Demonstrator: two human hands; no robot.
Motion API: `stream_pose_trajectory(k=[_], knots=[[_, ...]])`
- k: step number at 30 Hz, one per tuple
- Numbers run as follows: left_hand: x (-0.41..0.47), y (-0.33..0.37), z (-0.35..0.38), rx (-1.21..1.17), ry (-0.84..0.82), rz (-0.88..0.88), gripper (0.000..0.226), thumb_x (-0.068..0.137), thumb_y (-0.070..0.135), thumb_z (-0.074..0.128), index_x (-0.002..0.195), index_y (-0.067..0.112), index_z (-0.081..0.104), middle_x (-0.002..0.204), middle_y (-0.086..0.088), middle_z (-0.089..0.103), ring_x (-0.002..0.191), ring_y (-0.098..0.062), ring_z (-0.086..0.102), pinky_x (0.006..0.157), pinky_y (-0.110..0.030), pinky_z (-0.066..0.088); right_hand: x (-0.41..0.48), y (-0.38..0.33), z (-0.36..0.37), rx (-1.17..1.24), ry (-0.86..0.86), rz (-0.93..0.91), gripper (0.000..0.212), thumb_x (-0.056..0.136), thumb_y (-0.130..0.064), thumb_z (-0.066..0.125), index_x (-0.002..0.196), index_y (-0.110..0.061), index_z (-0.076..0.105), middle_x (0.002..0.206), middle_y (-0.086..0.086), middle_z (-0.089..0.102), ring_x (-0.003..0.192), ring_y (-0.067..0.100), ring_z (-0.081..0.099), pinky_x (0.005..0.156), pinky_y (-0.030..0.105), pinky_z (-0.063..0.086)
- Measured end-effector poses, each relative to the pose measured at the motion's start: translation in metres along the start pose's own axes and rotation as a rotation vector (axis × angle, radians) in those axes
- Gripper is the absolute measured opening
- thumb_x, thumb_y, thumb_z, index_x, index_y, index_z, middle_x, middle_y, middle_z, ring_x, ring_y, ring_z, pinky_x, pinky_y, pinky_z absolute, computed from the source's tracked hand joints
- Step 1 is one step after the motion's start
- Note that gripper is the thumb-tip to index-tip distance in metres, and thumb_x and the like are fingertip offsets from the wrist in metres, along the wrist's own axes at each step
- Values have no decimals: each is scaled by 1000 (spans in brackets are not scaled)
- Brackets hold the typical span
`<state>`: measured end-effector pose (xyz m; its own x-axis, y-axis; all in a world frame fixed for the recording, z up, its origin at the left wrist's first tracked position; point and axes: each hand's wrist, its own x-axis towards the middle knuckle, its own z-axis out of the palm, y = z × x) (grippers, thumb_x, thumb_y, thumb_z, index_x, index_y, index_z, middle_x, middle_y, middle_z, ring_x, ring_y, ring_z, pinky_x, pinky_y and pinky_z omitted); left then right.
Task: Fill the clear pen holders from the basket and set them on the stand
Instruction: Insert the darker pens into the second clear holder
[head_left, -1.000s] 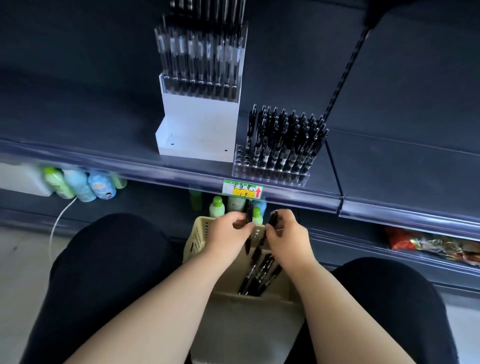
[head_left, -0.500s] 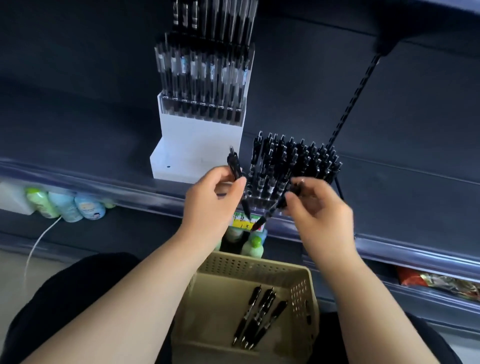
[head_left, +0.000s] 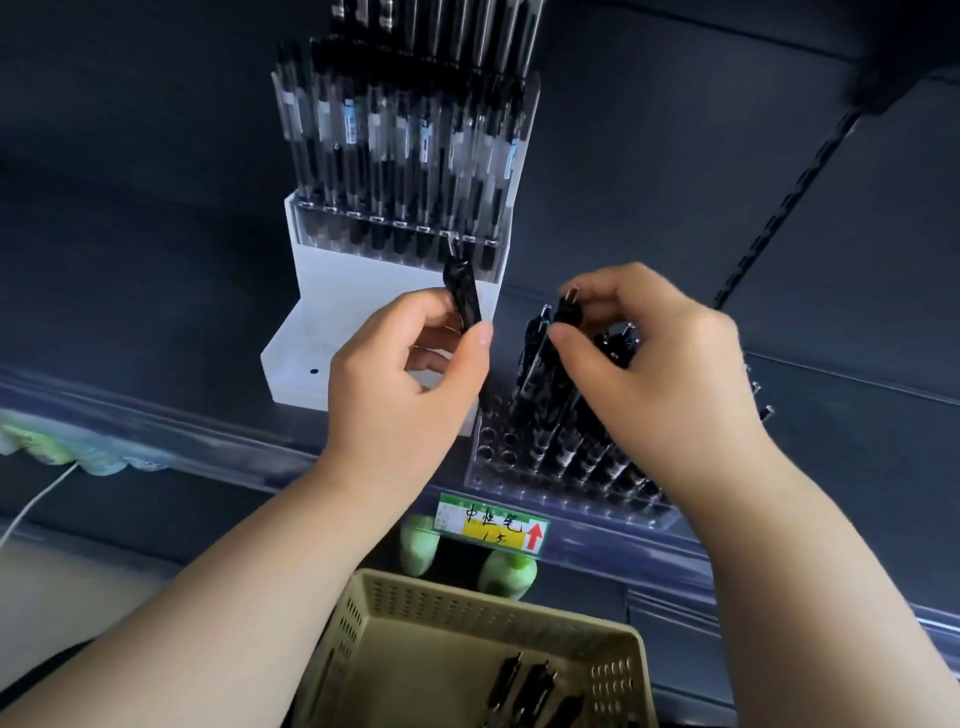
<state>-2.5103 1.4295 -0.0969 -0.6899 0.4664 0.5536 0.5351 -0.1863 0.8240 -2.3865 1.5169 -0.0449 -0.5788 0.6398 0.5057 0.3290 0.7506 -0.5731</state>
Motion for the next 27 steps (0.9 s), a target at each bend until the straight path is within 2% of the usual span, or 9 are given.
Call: stream_pose_trajectory(k=[4, 8, 10, 15, 19, 24, 27], knots=[[-1, -3, 2, 98, -21, 56, 26, 81, 30, 63, 95, 9, 67, 84, 6, 66, 75, -4, 61, 72, -10, 48, 4, 6, 8, -76, -6, 13, 21, 80, -22, 69, 100, -25, 64, 82, -13, 64, 85, 5, 59, 73, 7, 40], [-1, -4, 5, 77, -35, -14, 26, 79, 29, 63, 96, 9, 68, 85, 6, 68, 75, -5, 62, 73, -10, 49, 3, 6, 11, -141, -12, -37, 22, 79, -19, 70, 100, -20, 66, 81, -14, 62, 89, 15, 62, 83, 39, 50], [0, -5, 5, 83, -39, -23, 28, 79, 29, 63, 98, 8, 68, 86, 4, 69, 76, -5, 62, 74, -11, 49, 3, 5, 11, -149, -11, -50, 23, 78, -19, 70, 100, -21, 65, 80, -18, 58, 91, 17, 61, 84, 46, 48], [-1, -5, 7, 119, -47, -9, 29, 80, 29, 62, 98, 8, 68, 87, 2, 69, 77, -7, 63, 76, -17, 51, 4, 8, 10, -170, 6, -54, 23, 78, -18, 71, 100, -21, 66, 84, -12, 67, 92, 18, 61, 85, 47, 46], [-3, -5, 6, 165, -68, 34, 27, 81, 28, 63, 96, 7, 68, 86, 2, 69, 81, -10, 64, 78, -21, 52, 4, 9, 11, -221, 21, -104, 13, 78, -13, 68, 89, -20, 71, 80, -6, 70, 85, 24, 62, 79, 48, 48], [-4, -5, 6, 167, -71, 46, 24, 80, 27, 64, 96, 9, 68, 85, 5, 68, 80, -6, 63, 77, -17, 51, 2, 9, 13, -289, -1, -137, 12, 81, -14, 66, 86, -23, 73, 78, -7, 71, 87, 22, 60, 78, 35, 38], [-3, -6, 6, 156, -72, 50, 22, 81, 26, 66, 96, 9, 68, 86, 5, 69, 81, -4, 63, 78, -16, 51, 1, 7, 13, -282, -6, -176, 14, 80, -13, 67, 86, -24, 74, 78, -9, 71, 86, 21, 61, 77, 33, 33]])
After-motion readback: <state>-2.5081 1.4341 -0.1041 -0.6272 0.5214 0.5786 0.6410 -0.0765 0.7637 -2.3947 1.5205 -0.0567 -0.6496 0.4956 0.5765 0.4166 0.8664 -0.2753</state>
